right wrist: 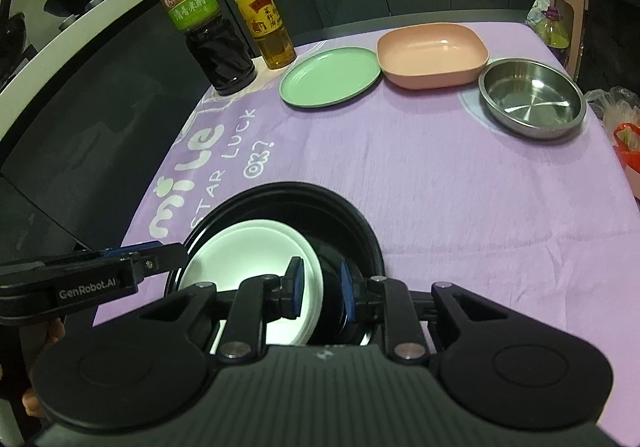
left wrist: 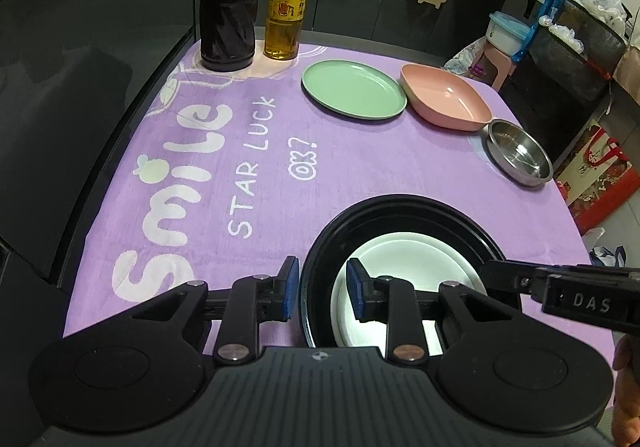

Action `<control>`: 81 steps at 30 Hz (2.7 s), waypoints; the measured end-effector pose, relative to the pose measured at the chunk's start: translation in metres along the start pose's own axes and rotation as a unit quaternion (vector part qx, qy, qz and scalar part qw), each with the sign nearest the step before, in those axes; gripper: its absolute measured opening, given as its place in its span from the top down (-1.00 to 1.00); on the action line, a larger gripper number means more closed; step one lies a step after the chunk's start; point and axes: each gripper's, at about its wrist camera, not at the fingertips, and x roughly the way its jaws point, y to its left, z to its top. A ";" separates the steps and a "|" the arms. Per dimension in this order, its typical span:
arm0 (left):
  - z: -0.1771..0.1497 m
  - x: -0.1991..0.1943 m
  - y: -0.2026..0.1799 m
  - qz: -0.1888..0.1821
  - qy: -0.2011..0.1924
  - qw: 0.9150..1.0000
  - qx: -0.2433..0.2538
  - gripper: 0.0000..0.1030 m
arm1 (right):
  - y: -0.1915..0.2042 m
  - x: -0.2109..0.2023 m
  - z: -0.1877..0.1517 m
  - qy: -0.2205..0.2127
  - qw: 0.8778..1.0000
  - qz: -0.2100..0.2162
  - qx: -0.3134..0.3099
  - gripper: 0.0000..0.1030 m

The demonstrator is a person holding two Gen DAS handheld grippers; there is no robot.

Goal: Organize plates and bowls
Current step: 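Open both grippers and lift them away from the nested bowls, then move both grippers toward the green plate's rim, then close both grippers on the green plate's rim and lift it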

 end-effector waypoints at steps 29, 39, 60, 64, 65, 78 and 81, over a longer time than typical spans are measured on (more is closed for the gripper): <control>0.086 0.064 0.019 0.018 -0.022 0.997 -0.069 0.50 | -0.049 0.050 0.073 0.001 0.998 0.005 0.064 0.64; 0.120 0.109 0.025 -0.002 -0.029 0.996 -0.083 0.50 | -0.062 0.075 0.107 0.001 0.996 0.013 0.087 0.64; 0.149 0.186 0.031 -0.022 -0.023 0.994 -0.108 0.41 | -0.070 0.142 0.140 -0.029 0.988 0.006 0.150 0.64; 0.148 0.189 0.028 -0.026 -0.029 0.994 -0.099 0.41 | -0.066 0.143 0.140 -0.041 0.990 0.000 0.138 0.64; 0.148 0.189 0.028 -0.028 -0.031 0.994 -0.097 0.41 | -0.066 0.144 0.140 -0.041 0.989 0.000 0.139 0.64; 0.143 0.189 0.025 -0.040 -0.037 0.996 -0.077 0.75 | -0.071 0.157 0.142 -0.069 0.986 0.034 0.151 0.67; 0.140 0.183 0.023 -0.031 -0.039 0.996 -0.071 0.75 | -0.067 0.156 0.142 -0.069 0.988 0.030 0.134 0.74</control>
